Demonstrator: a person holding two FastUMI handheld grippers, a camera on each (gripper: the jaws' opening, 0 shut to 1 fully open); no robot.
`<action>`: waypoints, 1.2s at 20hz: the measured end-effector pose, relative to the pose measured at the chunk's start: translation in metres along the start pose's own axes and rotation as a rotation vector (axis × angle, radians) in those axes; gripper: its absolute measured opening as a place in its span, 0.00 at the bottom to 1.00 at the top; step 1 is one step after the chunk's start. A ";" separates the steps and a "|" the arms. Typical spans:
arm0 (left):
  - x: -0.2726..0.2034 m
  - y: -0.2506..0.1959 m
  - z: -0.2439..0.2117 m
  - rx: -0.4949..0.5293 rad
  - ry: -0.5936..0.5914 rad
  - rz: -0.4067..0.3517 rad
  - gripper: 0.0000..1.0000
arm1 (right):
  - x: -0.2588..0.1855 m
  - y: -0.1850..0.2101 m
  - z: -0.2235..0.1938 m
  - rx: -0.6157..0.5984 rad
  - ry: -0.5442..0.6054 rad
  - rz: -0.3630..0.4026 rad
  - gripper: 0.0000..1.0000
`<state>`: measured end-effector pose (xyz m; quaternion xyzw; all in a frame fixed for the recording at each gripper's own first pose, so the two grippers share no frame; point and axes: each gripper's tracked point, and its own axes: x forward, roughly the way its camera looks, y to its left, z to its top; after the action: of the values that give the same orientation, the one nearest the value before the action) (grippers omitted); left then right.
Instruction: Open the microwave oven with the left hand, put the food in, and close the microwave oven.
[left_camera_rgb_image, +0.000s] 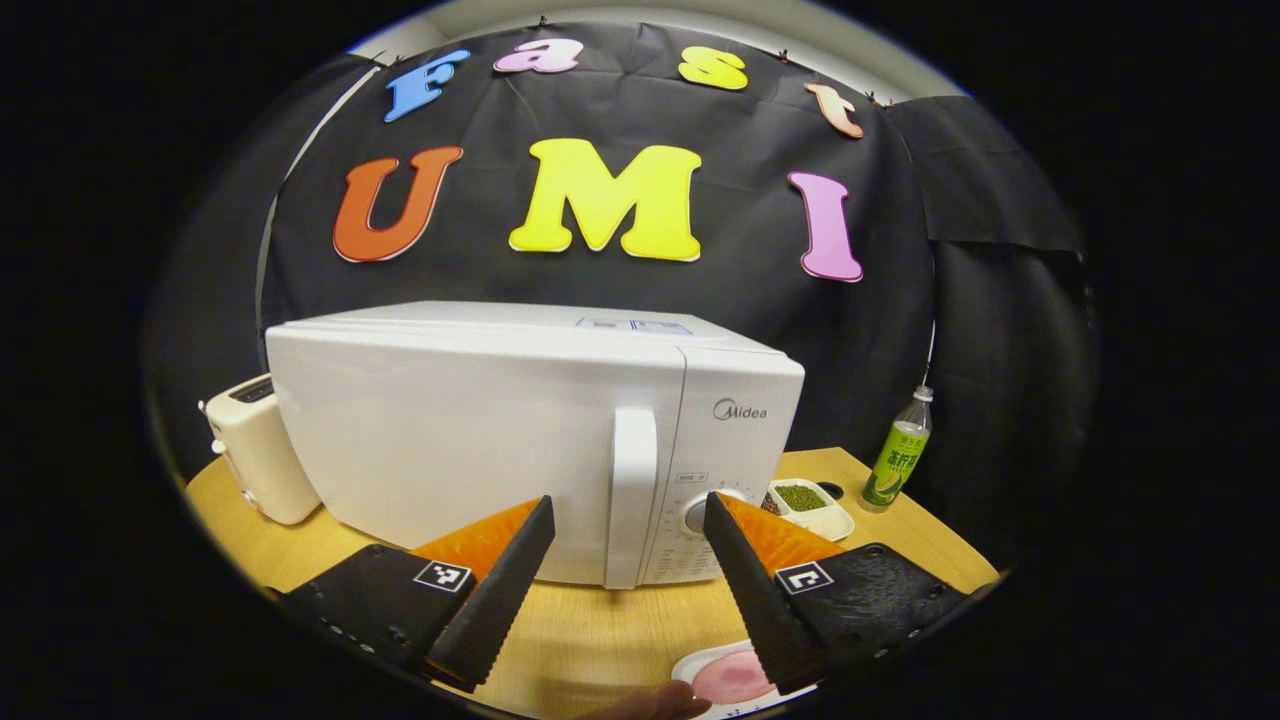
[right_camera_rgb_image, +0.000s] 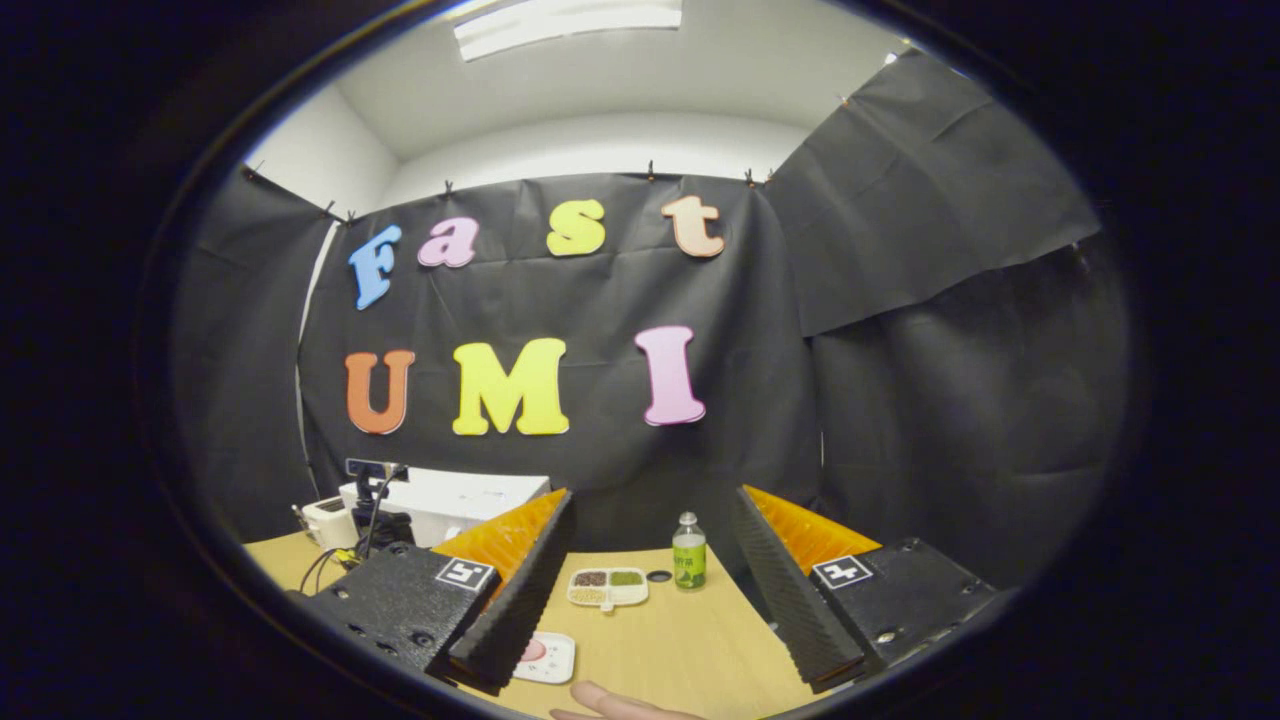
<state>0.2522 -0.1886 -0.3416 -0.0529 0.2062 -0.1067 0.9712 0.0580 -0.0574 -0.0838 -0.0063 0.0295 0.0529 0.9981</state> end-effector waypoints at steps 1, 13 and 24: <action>0.007 -0.003 -0.004 -0.012 0.010 -0.015 0.94 | 0.002 0.001 -0.005 -0.005 0.008 0.006 1.00; 0.028 0.014 -0.003 0.075 -0.074 0.062 0.24 | 0.004 0.011 -0.026 -0.037 0.001 0.055 1.00; 0.027 0.012 -0.001 0.075 -0.079 0.034 0.10 | 0.001 -0.002 -0.040 -0.076 0.025 0.053 0.92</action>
<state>0.2778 -0.1830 -0.3545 -0.0169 0.1643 -0.0956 0.9816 0.0571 -0.0601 -0.1233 -0.0440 0.0401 0.0805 0.9950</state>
